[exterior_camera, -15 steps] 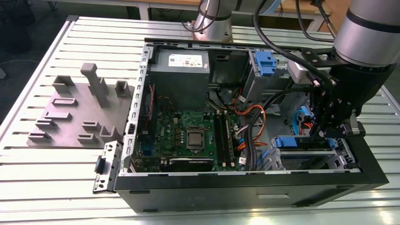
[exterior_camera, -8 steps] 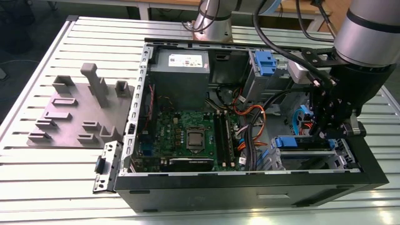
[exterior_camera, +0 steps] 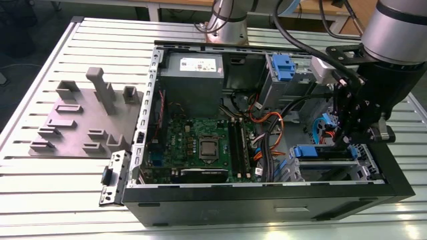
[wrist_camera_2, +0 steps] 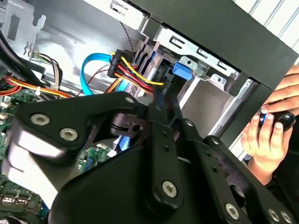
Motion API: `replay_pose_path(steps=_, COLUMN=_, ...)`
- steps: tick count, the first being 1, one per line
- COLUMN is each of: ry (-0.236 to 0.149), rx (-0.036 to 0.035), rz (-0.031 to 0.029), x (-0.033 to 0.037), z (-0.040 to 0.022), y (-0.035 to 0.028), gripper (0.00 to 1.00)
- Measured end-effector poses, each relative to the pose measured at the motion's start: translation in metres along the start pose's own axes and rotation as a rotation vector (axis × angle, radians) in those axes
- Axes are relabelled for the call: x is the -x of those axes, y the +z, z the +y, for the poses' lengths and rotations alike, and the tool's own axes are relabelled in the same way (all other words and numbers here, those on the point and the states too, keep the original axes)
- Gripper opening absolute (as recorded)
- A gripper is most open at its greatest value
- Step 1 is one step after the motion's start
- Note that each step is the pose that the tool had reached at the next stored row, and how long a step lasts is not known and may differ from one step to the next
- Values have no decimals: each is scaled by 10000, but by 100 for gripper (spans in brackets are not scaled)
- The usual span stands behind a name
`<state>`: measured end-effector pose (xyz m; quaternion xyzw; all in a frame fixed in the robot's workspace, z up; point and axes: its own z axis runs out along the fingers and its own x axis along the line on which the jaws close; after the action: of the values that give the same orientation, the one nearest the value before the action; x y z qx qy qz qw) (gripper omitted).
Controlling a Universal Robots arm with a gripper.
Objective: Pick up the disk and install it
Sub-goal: 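Insert the first disk wire, then insert the second disk wire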
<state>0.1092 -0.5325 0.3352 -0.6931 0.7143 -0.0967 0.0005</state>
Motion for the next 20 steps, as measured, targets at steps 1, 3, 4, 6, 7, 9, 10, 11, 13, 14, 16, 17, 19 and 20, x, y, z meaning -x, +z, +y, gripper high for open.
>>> replay_pose_path(steps=1, ry=-1, rx=0, rz=1, x=0, z=0, y=-1, gripper=16)
replay_pose_path(steps=3, ry=-1, rx=0, rz=1, x=0, z=0, y=-1, gripper=11)
replay_pose_path(steps=4, ry=0, rx=1, rz=2, x=0, z=0, y=-1, gripper=11)
replay_pose_path(steps=6, ry=0, rx=1, rz=1, x=0, z=0, y=-1, gripper=11)
replay_pose_path(steps=7, ry=-1, rx=1, rz=2, x=0, z=0, y=-1, gripper=11)
replay_pose_path(steps=9, ry=-1, rx=4, rz=2, x=0, z=0, y=-1, gripper=11)
replay_pose_path(steps=10, ry=-1, rx=7, rz=2, x=0, z=0, y=-1, gripper=11)
replay_pose_path(steps=11, ry=-1, rx=7, rz=2, x=0, z=0, y=-1, gripper=11)
replay_pose_path(steps=13, ry=-1, rx=7, rz=1, x=0, z=0, y=-1, gripper=11)
replay_pose_path(steps=14, ry=-1, rx=7, rz=2, x=0, z=0, y=-1, gripper=11)
replay_pose_path(steps=16, ry=-1, rx=8, rz=2, x=0, z=0, y=-1, gripper=11)
replay_pose_path(steps=17, ry=-1, rx=8, rz=2, x=0, z=0, y=-1, gripper=11)
replay_pose_path(steps=19, ry=-3, rx=12, rz=2, x=0, z=-1, y=-1, gripper=11)
replay_pose_path(steps=20, ry=-4, rx=17, rz=4, x=-2, z=-1, y=-7, gripper=11)
